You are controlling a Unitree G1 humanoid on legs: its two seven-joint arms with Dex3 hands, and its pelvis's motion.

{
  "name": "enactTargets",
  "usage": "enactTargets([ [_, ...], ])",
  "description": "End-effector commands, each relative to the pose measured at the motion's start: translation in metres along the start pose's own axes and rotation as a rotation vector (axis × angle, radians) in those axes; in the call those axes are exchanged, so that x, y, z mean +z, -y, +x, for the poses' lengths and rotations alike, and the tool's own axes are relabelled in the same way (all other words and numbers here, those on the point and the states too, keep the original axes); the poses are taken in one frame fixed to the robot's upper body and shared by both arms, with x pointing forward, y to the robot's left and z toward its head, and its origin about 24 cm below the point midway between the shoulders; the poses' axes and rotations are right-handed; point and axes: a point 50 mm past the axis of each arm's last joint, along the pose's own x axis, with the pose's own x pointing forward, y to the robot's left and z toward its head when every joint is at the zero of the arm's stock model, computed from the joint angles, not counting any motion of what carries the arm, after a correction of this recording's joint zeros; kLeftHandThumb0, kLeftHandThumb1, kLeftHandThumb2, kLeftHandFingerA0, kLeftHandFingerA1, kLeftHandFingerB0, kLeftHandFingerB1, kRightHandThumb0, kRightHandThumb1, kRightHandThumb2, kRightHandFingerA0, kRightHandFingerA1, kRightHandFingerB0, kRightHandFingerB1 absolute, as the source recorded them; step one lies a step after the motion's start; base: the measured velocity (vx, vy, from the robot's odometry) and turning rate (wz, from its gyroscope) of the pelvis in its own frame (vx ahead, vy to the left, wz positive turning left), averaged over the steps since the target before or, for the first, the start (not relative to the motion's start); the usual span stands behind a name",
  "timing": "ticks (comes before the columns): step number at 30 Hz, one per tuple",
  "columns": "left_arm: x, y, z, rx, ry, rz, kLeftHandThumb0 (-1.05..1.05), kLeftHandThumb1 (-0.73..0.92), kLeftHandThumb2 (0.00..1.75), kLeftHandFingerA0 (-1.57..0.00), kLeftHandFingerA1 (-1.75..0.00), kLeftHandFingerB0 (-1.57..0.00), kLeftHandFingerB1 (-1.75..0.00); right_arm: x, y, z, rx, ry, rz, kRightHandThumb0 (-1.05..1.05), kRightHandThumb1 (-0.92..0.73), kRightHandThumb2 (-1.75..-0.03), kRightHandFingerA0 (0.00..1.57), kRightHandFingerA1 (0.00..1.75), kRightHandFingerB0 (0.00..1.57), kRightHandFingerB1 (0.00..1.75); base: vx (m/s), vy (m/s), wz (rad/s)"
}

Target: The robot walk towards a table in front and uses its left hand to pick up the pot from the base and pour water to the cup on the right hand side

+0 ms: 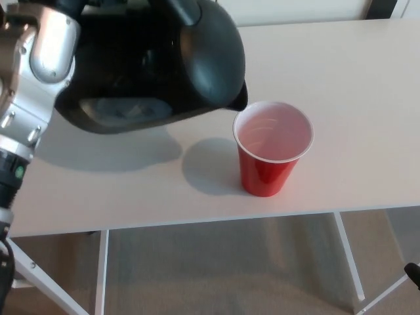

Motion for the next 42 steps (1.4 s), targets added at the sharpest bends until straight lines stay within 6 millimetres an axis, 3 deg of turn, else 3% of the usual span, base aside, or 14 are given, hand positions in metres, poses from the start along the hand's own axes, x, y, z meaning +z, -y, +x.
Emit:
enactTargets([
  [1, 0.014, -0.032, 0.021, 0.13, 0.138, 0.092, -0.13, 0.73, 0.72, -0.87, -1.58, -0.82, -1.33, 0.005, 0.005, 0.0, -0.013, 0.002, -0.006, -0.3, -0.5, -0.65, 0.44, 0.77, 0.39, 0.53, 0.0, 0.0, 0.0],
  [8, 0.018, -0.033, 0.022, 0.144, 0.169, 0.105, -0.12, 0.73, 0.72, -0.87, -1.59, -0.84, -1.33, 0.003, 0.004, 0.0, -0.01, -0.002, -0.01, -0.28, -0.49, -0.66, 0.43, 0.78, 0.38, 0.52, 0.0, 0.0, 0.0],
  [18, 0.041, -0.02, 0.024, 0.111, 0.317, 0.235, -0.09, 0.68, 0.62, -0.74, -1.69, -0.65, -1.53, 0.005, 0.004, 0.001, -0.006, -0.003, -0.02, -0.28, -0.52, -0.65, 0.44, 0.79, 0.37, 0.52, 0.0, 0.0, 0.0],
  [22, 0.056, -0.01, 0.026, 0.103, 0.401, 0.288, -0.17, 0.6, 0.56, -0.76, -1.65, -0.82, -1.19, 0.005, 0.003, 0.002, -0.015, -0.003, -0.013, -0.27, -0.5, -0.65, 0.43, 0.76, 0.4, 0.52, 0.0, 0.0, 0.0],
  [24, 0.06, -0.007, 0.026, 0.1, 0.425, 0.297, -0.19, 0.6, 0.55, -0.75, -1.67, -0.8, -1.24, 0.005, 0.002, 0.002, -0.017, -0.004, -0.025, -0.28, -0.51, -0.64, 0.43, 0.75, 0.4, 0.51, 0.0, 0.0, 0.0],
  [25, 0.063, -0.004, 0.027, 0.092, 0.444, 0.312, -0.24, 0.59, 0.56, -0.76, -1.67, -0.86, -1.11, 0.006, 0.002, 0.002, -0.022, -0.001, -0.023, -0.28, -0.49, -0.64, 0.45, 0.75, 0.41, 0.51, 0.0, 0.0, 0.0],
  [26, 0.065, -0.003, 0.027, 0.089, 0.455, 0.328, -0.37, 0.43, 0.64, -0.95, -1.49, -0.95, -0.81, 0.006, 0.001, 0.002, -0.014, 0.0, -0.026, -0.28, -0.5, -0.64, 0.42, 0.74, 0.4, 0.52, 0.0, 0.0, 0.0],
  [27, 0.068, 0.0, 0.027, 0.094, 0.474, 0.344, -0.29, 0.51, 0.57, -0.81, -1.6, -0.88, -1.07, 0.006, 0.001, 0.003, -0.008, 0.0, -0.028, -0.28, -0.5, -0.65, 0.45, 0.76, 0.41, 0.53, 0.0, 0.0, 0.0],
  [28, 0.07, 0.001, 0.027, 0.103, 0.494, 0.357, -0.29, 0.51, 0.57, -0.81, -1.6, -0.88, -1.07, 0.006, 0.002, 0.003, -0.004, -0.001, -0.029, -0.28, -0.5, -0.65, 0.45, 0.76, 0.41, 0.53, 0.0, 0.0, 0.0],
  [29, 0.072, 0.003, 0.026, 0.106, 0.51, 0.375, -0.2, 0.5, 0.54, -0.77, -1.65, -0.78, -1.33, 0.006, 0.0, 0.004, -0.004, -0.001, -0.032, -0.28, -0.49, -0.66, 0.44, 0.74, 0.41, 0.53, 0.0, 0.0, 0.0],
  [31, 0.073, 0.004, 0.026, 0.112, 0.522, 0.382, -0.2, 0.5, 0.53, -0.76, -1.68, -0.76, -1.4, 0.007, -0.001, 0.004, -0.002, -0.001, -0.03, -0.27, -0.5, -0.66, 0.44, 0.73, 0.4, 0.52, 0.0, 0.0, 0.0],
  [32, 0.074, 0.005, 0.027, 0.114, 0.528, 0.381, -0.23, 0.5, 0.53, -0.75, -1.71, -0.83, -1.28, 0.007, -0.002, 0.004, 0.0, -0.001, -0.021, -0.25, -0.5, -0.67, 0.43, 0.7, 0.4, 0.52, 0.0, 0.0, 0.0],
  [33, 0.075, 0.006, 0.027, 0.109, 0.533, 0.379, -0.41, 0.37, 0.61, -0.93, -1.49, -1.01, -0.7, 0.008, -0.002, 0.004, 0.0, 0.001, -0.016, -0.26, -0.47, -0.68, 0.45, 0.72, 0.41, 0.53, 0.0, 0.0, 0.0],
  [42, 0.074, 0.006, 0.031, 0.069, 0.625, 0.502, -0.37, 0.53, 0.6, -0.89, -1.56, -1.01, -0.65, 0.012, -0.006, 0.005, -0.004, 0.006, -0.011, -0.26, -0.47, -0.68, 0.45, 0.76, 0.42, 0.54, 0.0, 0.0, 0.0],
])
